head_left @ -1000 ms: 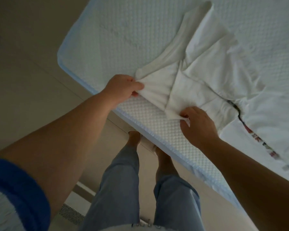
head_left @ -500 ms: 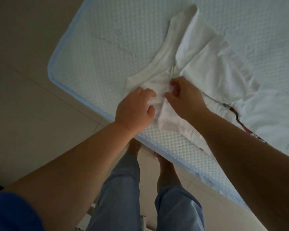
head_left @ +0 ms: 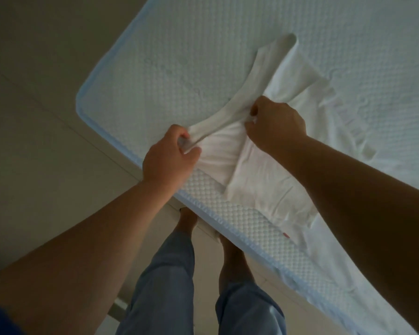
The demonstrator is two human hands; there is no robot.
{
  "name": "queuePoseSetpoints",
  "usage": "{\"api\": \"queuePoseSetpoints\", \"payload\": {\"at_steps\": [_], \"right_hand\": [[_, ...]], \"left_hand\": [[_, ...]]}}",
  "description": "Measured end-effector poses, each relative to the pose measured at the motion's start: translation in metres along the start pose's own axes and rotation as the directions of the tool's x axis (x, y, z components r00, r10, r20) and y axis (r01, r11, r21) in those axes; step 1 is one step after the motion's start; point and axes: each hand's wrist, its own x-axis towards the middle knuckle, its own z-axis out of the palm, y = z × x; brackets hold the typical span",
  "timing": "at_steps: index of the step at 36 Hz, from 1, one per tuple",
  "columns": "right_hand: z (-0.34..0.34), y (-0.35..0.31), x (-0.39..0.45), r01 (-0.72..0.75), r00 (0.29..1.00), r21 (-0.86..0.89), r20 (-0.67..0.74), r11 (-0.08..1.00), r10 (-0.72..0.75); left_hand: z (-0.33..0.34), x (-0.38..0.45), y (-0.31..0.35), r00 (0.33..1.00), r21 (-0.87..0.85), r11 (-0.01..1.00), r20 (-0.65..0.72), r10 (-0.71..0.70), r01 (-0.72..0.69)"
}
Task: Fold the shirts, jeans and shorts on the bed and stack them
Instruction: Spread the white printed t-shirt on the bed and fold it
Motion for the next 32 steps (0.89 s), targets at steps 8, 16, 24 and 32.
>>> {"api": "queuePoseSetpoints", "payload": {"at_steps": [8,16,24,32], "right_hand": [[-0.005,-0.002,0.011,0.004,0.999,-0.025,-0.034,1.000,-0.005],[-0.013,0.004,0.008,-0.038,0.985,0.263,-0.150,0.964,0.080],[-0.042,0.020,0.059,-0.150,0.966,0.310,-0.159,0.939,0.206],[-0.047,0.007,0.089,0.015,0.997,0.012,-0.076,1.000,-0.014]], "left_hand": [[-0.002,-0.001,-0.010,0.993,0.023,1.000,0.113,-0.020,0.017],[-0.004,0.006,-0.007,0.983,0.087,0.992,0.152,-0.100,0.087],[-0.005,0.005,-0.006,0.977,0.076,0.989,0.160,-0.142,0.131],[-0.001,0.000,-0.004,0.983,0.017,0.988,0.100,-0.152,0.151]]}}
